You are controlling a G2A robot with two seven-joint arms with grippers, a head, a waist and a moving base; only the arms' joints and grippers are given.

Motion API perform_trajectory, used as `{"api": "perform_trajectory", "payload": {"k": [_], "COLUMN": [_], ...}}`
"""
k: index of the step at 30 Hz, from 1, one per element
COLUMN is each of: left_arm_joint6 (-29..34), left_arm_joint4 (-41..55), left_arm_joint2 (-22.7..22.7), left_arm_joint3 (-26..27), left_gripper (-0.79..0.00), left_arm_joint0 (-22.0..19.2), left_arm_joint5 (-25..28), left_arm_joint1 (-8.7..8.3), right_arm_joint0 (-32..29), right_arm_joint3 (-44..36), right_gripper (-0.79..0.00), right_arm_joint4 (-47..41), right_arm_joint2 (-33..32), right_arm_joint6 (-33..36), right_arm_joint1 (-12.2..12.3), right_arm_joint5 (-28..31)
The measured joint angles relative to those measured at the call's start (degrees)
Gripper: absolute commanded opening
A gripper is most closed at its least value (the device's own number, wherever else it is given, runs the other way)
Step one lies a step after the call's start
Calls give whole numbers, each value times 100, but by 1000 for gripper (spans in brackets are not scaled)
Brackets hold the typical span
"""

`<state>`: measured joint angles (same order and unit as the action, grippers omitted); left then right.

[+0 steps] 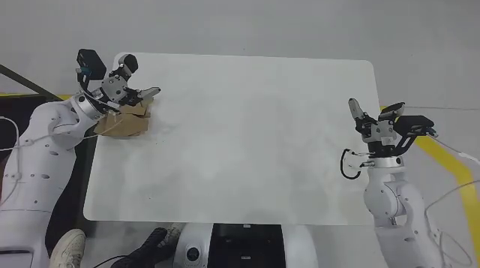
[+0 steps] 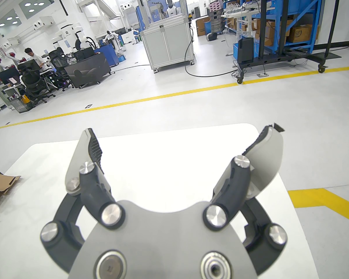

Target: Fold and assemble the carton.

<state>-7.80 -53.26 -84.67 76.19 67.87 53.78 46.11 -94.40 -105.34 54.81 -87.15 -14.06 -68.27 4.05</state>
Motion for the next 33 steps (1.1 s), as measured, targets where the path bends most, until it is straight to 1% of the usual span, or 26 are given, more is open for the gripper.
{"api": "perform_trajectory", "payload": {"k": [6,11,13,17,19,24,26,29,33], "left_arm_joint6": [54,597,806,1331,1522,1913,1990,1931,1955], "left_arm_joint4": [78,444,598,920,917,1050,1011,938,1146], "left_arm_joint2": [-3,-51,-49,-115,-166,-283,-318,-336,-298], "left_arm_joint3": [-24,-203,-318,-744,-943,-1671,-1967,-2403,-3130], "left_gripper": [0,0,0,0,0,0,0,0,0], "left_arm_joint0": [17,-89,-144,-353,-434,-612,-697,-794,-1025], "left_arm_joint5": [-76,-298,-263,-105,-63,79,153,208,398], "left_arm_joint1": [6,5,5,-25,-47,-96,-117,-125,-114], "right_arm_joint0": [0,0,0,0,0,0,0,0,0], "right_arm_joint3": [0,0,0,0,0,0,0,0,0], "right_gripper": [0,0,0,0,0,0,0,0,0], "right_arm_joint4": [0,0,0,0,0,0,0,0,0], "right_arm_joint2": [0,0,0,0,0,0,0,0,0], "right_arm_joint6": [0,0,0,0,0,0,0,0,0], "right_arm_joint1": [0,0,0,0,0,0,0,0,0], "right_arm_joint5": [0,0,0,0,0,0,0,0,0]}}
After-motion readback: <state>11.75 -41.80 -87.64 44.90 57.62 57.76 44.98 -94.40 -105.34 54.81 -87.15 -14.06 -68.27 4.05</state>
